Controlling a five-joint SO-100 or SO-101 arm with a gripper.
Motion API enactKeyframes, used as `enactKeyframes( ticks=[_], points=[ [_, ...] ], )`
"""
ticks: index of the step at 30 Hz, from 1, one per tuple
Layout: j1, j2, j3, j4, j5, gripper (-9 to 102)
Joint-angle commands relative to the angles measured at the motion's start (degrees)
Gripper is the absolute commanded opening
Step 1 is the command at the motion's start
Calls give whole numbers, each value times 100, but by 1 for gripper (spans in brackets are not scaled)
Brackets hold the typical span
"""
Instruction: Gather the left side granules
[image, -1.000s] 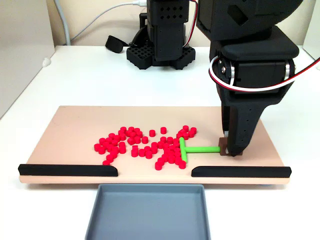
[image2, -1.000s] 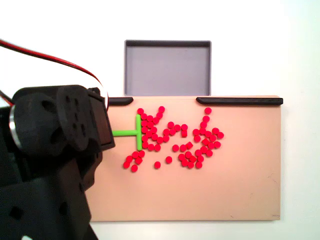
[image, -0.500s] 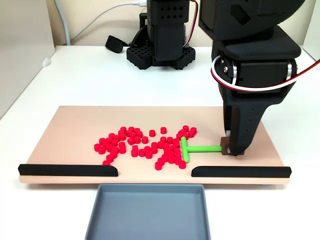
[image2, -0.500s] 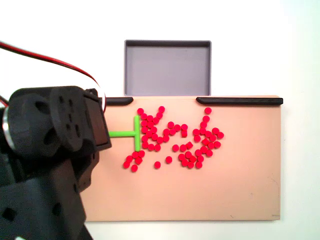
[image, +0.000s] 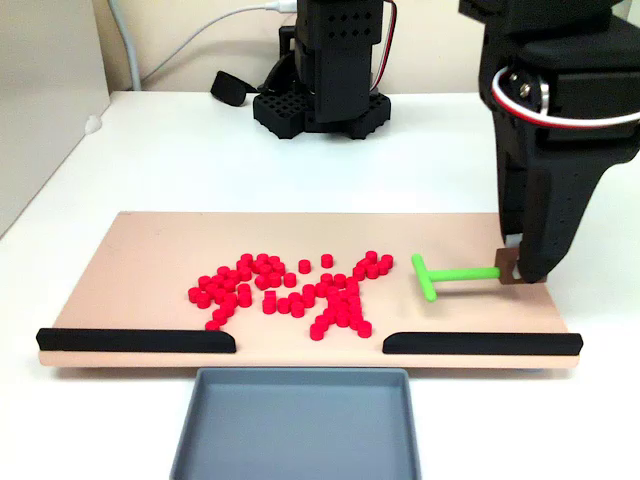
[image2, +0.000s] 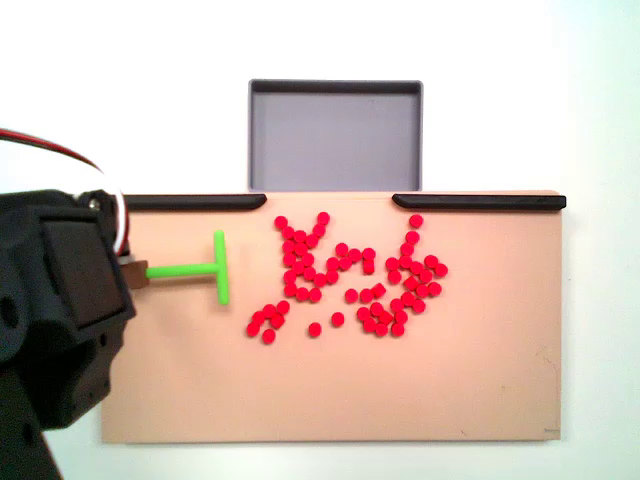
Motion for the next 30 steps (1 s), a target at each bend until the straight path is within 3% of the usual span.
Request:
enactKeyframes(
  ticks=[1, 11, 20, 30],
  points=[
    [-149, 606, -44, 35, -79, 0],
    [-281, 2355, 1723, 53, -1793, 0],
    [246, 4351, 3718, 53, -5221, 0],
    [1573, 4535, 3911, 44, -8842, 0]
  ],
)
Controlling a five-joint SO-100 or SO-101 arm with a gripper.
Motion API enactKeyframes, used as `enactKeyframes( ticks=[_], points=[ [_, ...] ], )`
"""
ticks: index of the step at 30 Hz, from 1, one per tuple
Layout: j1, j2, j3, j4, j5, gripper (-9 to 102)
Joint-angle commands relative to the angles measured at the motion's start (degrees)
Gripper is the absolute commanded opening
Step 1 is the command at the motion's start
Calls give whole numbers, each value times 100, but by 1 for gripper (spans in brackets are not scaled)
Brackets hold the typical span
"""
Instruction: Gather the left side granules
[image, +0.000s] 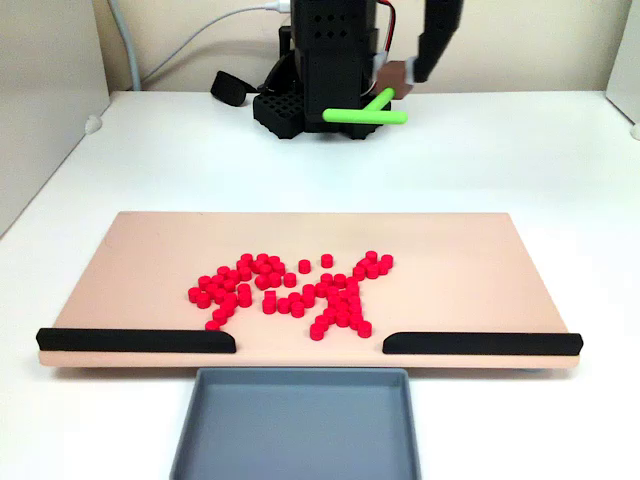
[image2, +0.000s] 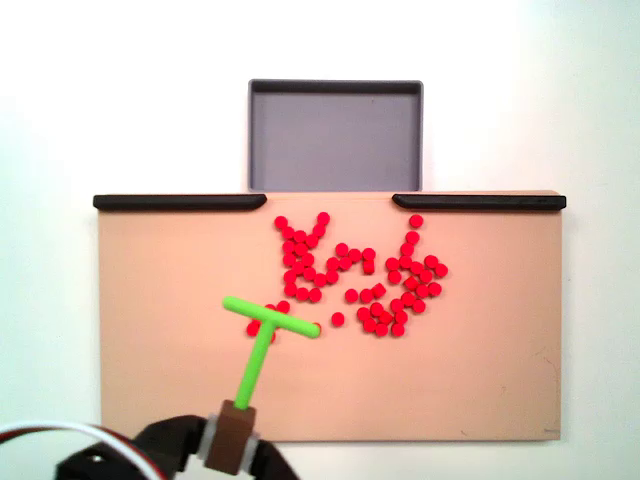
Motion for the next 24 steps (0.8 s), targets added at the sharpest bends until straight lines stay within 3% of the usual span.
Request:
enactKeyframes(
  ticks=[1, 10, 24],
  points=[
    [369, 62, -18, -44, -1116, 0],
    [879, -35, -114, -132, -2646, 0],
    [879, -325, -123, -369, -2619, 0]
  ],
)
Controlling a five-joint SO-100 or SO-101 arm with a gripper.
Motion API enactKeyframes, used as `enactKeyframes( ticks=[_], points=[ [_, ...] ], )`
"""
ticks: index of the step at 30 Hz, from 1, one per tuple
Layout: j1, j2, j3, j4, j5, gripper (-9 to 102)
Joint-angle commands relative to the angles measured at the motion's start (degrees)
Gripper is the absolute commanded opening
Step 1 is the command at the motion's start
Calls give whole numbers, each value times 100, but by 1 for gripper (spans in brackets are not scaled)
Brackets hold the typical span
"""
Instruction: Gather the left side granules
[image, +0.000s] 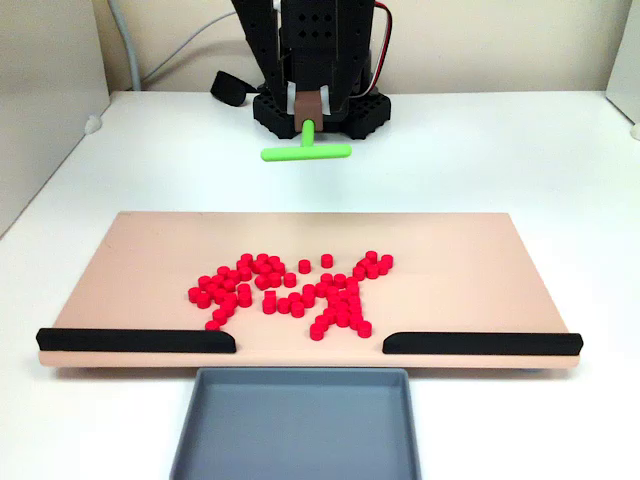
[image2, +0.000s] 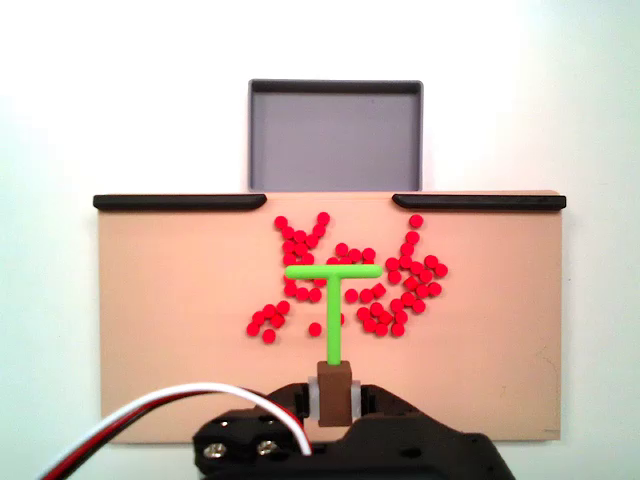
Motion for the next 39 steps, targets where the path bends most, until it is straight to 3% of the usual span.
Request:
enactKeyframes(
  ticks=[1, 39],
  points=[
    [18, 18, -132, -18, 62, 0],
    [0, -70, -132, -9, -132, 0]
  ],
)
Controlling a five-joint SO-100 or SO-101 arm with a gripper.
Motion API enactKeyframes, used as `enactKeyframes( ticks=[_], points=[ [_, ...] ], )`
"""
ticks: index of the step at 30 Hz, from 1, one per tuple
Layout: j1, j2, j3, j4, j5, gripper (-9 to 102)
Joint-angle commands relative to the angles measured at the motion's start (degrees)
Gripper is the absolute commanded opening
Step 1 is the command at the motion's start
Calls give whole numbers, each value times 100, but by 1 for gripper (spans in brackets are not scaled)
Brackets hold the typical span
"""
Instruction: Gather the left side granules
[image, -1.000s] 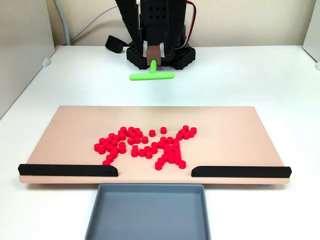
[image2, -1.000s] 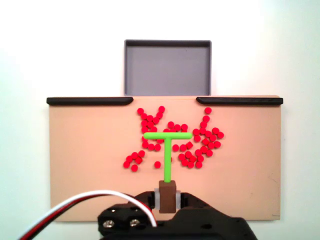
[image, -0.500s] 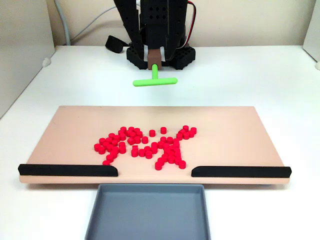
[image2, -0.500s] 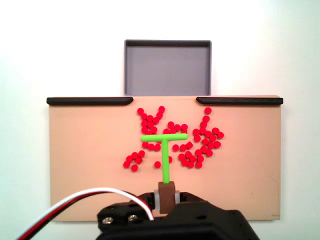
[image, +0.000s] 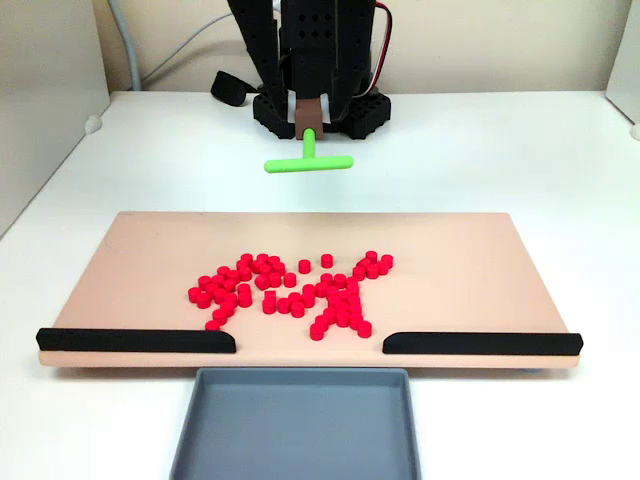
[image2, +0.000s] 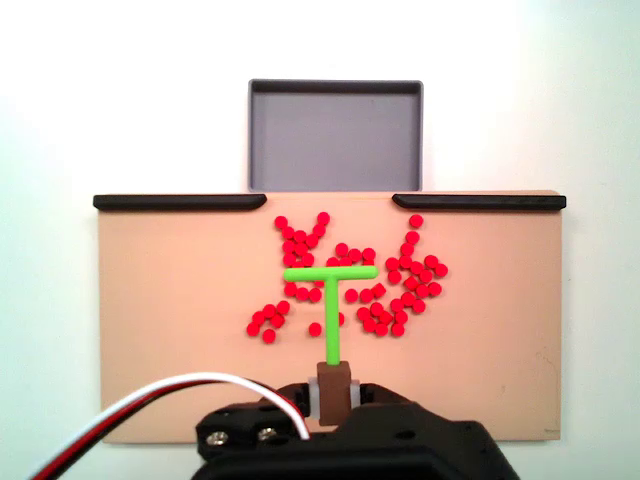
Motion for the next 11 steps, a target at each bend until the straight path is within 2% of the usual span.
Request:
enactKeyframes(
  ticks=[1, 11],
  points=[
    [0, 62, -132, -18, -9, 0],
    [35, 132, -132, -18, -105, 0]
  ],
)
